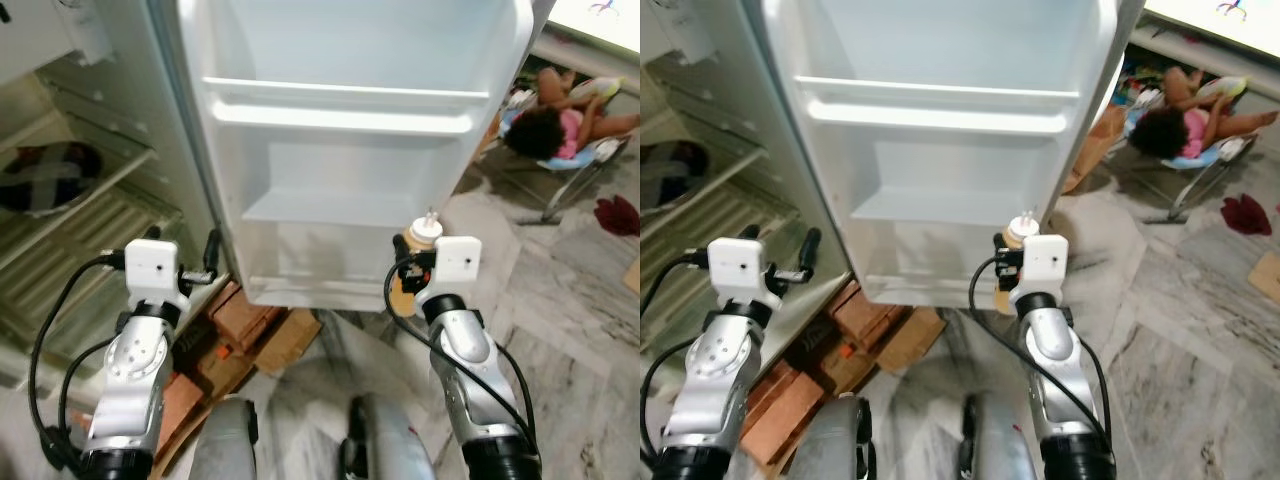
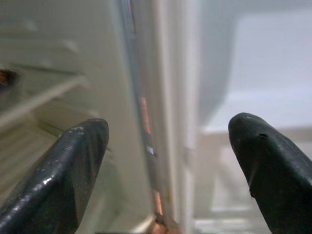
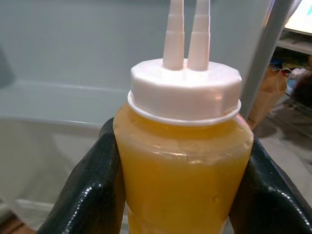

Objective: Restocking fridge

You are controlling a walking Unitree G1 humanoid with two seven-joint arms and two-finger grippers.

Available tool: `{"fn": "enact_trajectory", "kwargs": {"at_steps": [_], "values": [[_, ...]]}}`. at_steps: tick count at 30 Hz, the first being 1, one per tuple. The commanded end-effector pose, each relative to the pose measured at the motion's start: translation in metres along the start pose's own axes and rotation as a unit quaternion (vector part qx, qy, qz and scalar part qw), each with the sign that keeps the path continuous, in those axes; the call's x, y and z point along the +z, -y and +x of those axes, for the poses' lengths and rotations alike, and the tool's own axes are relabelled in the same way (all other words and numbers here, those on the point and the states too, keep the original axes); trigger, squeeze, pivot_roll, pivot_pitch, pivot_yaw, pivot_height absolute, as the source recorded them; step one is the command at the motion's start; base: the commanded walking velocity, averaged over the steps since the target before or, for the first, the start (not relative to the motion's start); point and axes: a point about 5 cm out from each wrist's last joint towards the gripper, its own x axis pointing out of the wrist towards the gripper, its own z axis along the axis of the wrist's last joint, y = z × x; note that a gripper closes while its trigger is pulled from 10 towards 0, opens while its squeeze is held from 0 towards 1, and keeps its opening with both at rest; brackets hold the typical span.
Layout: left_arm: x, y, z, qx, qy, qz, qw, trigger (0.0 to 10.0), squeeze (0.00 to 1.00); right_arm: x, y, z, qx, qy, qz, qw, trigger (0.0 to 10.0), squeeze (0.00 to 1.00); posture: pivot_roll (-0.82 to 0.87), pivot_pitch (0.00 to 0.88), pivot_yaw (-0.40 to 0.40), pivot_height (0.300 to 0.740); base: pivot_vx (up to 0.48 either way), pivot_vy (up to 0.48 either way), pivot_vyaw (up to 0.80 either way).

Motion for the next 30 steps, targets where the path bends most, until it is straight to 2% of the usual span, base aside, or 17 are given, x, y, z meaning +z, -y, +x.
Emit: {"fn": "enact_trajectory", "kwargs": {"at_steps": [1, 4, 9, 14, 17, 26, 30], "values": [[-0.0004, 0.0047, -0.0002, -0.007, -0.003, 0.002, 1.0, 10.0, 0.0, -0.0024, 0.008, -0.0047, -0.004, -0.002, 0.003, 1.0, 10.0, 0.0, 0.0, 0.132, -0.042, 0.665, 0.0, 0.0, 0.0], [-0.0009, 0.0045, -0.0002, -0.006, -0.005, 0.005, 1.0, 10.0, 0.0, -0.0033, 0.0058, -0.0048, 0.006, -0.006, 0.019, 1.0, 10.0, 0.0, 0.0, 0.131, -0.042, 0.665, 0.0, 0.0, 0.0], [0.0004, 0.004, 0.0004, -0.012, 0.0, 0.009, 1.0, 10.0, 0.0, -0.002, 0.0017, -0.0028, 0.02, -0.009, -0.015, 1.0, 10.0, 0.0, -0.01, 0.131, -0.04, 0.665, 0.0, 0.0, 0.0], [0.002, 0.002, -0.0003, -0.015, 0.006, 0.019, 1.0, 10.0, 0.0, -0.0014, 0.0004, -0.0048, 0.026, -0.002, 0.0, 1.0, 10.0, 0.0, 0.0, 0.131, -0.042, 0.665, 0.327, 0.319, 0.0], [0.0019, 0.0025, -0.0008, -0.017, 0.006, 0.017, 1.0, 10.0, 0.0, 0.0019, 0.0007, -0.0048, 0.028, 0.01, 0.013, 0.999, 10.0, 0.0, 0.0, 0.134, -0.042, 0.665, 0.458, 0.0, 0.0], [0.0017, 0.0069, -0.0004, -0.025, 0.006, 0.005, 1.0, 10.0, 0.0, 0.0039, 0.0022, -0.0041, 0.026, 0.014, 0.013, 0.999, 10.0, 0.0, -0.01, 0.133, -0.043, 0.665, 0.439, 0.0, 0.0], [0.0014, 0.0079, -0.0004, -0.024, 0.005, 0.007, 1.0, 10.0, 0.0, 0.0049, 0.0042, -0.0043, 0.02, 0.018, 0.012, 1.0, 10.0, 0.0, 0.0, 0.147, -0.055, 0.665, 0.0, 0.0, 0.0]]}}
